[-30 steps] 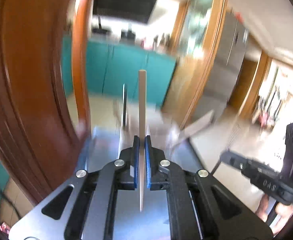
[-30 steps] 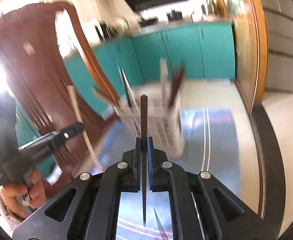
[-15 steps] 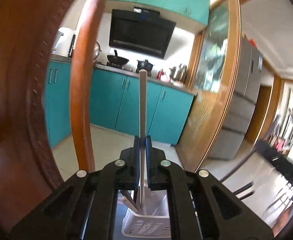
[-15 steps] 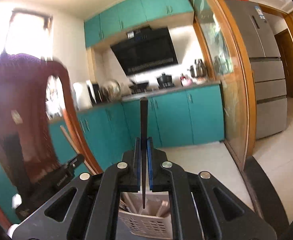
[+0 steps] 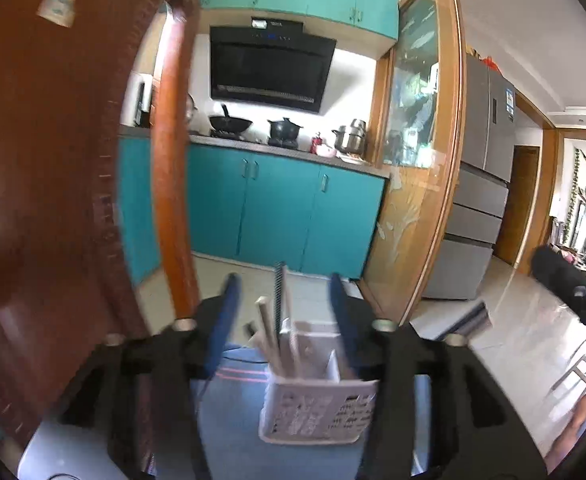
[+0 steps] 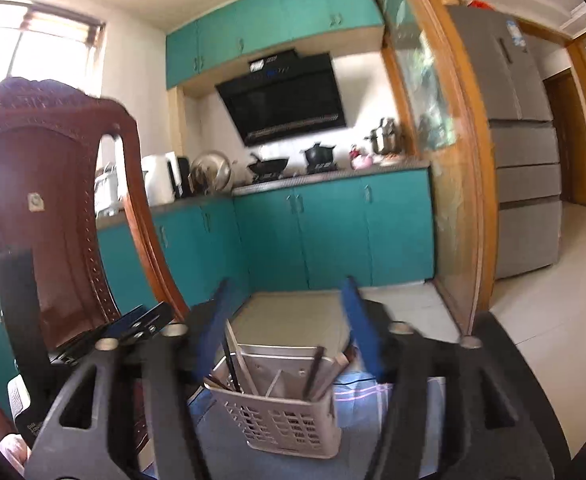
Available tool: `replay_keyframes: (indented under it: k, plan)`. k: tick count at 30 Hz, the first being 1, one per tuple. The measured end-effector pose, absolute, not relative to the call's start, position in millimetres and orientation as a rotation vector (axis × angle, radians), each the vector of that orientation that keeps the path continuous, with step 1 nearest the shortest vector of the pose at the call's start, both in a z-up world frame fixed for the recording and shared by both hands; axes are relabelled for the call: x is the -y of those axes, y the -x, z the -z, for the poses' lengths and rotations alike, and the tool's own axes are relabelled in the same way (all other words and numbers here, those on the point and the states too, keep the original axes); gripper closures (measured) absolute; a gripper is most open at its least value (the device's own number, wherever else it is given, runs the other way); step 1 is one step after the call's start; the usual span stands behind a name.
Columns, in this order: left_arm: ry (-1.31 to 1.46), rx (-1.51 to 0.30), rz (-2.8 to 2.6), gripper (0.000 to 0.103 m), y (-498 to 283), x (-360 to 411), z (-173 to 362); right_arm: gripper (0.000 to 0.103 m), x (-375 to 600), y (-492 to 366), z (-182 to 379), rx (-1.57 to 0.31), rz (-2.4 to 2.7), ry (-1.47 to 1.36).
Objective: Organize utensils
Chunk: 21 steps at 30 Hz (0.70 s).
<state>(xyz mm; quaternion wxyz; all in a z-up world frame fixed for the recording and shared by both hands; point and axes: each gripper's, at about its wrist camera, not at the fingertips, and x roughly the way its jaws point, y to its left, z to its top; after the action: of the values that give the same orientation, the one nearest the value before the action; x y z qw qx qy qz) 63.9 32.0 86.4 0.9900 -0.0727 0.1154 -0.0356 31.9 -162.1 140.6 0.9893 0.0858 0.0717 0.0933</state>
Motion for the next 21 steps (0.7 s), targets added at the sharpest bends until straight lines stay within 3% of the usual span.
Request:
replay_keyframes:
  k: [2, 4, 11, 21]
  plan:
    - [0.125, -0.232, 0.073, 0.035, -47.7, -32.5, -76.1, 0.016, 164.9, -11.4, -125.6, -0.127, -0.153, -0.136]
    - [0.08, -0.241, 0.066, 0.026, -29.2, -31.7, -61.1, 0.007, 167.1, 5.1, -102.8, -0.119, -0.112, -0.1]
    - [-0.04, -0.285, 0.058, 0.007, 14.4, -20.6, -24.9, 0.005, 147.2, 7.5, -42.3, -0.3, -0.097, 0.068]
    - [-0.059, -0.32, 0.035, 0.004, 20.7, -23.8, -18.0, 0.003, 149.2, -4.6, -33.1, -0.343, -0.054, 0.064]
